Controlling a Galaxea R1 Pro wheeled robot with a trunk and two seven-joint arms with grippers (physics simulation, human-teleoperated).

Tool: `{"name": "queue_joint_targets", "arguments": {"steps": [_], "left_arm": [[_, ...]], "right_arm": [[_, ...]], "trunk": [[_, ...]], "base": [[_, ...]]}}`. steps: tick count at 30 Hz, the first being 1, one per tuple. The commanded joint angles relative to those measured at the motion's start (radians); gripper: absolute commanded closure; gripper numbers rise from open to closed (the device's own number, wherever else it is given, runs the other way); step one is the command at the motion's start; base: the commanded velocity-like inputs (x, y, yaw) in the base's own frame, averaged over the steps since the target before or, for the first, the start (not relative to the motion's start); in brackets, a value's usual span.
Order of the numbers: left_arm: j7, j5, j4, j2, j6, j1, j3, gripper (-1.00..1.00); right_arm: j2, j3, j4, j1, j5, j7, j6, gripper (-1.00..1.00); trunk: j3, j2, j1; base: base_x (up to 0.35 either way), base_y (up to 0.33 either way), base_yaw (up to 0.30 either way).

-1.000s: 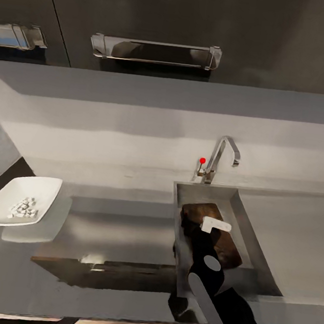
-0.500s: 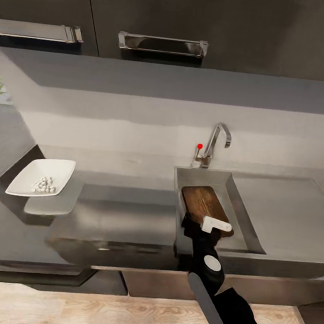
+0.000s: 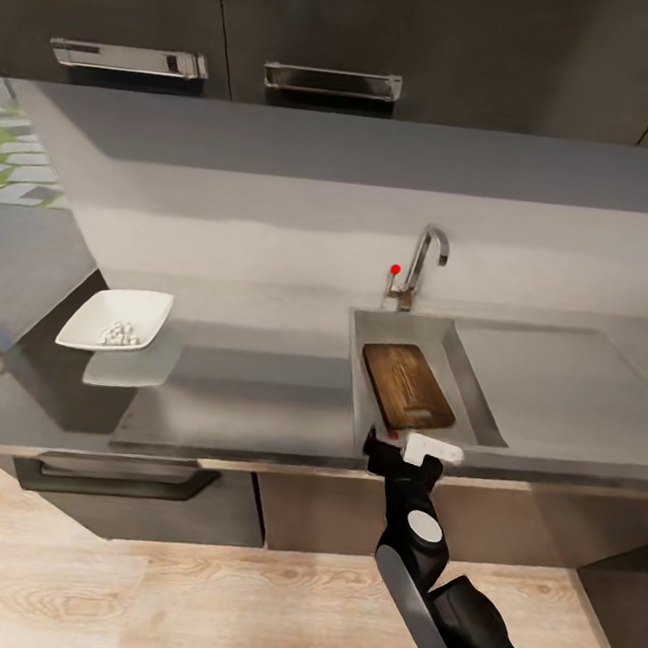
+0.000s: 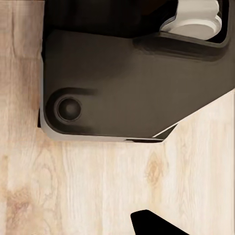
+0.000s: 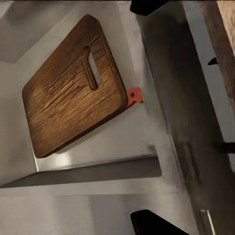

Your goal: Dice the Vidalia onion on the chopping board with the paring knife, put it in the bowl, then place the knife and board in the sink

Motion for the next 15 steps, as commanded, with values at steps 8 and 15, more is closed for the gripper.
{"name": "queue_joint_targets", "arguments": {"steps": [8,15], "left_arm": [[-0.003,0.01,0.002,0.001,-0.008,-0.001,-0.008,-1.0],[-0.003,0.01,0.001,0.001,-0.008,-0.001,-0.008,-1.0]], "right_arm": [[-0.001,0.004,-0.001,-0.001,-0.005,-0.008,0.006,-1.0],[-0.001,0.004,-0.001,-0.001,-0.005,-0.007,0.006,-1.0]], "trunk": [[-0.002,-0.002,0.0],[-0.002,-0.002,0.0]], "base": [[-0.337,0.0,0.0],[-0.337,0.0,0.0]]}}
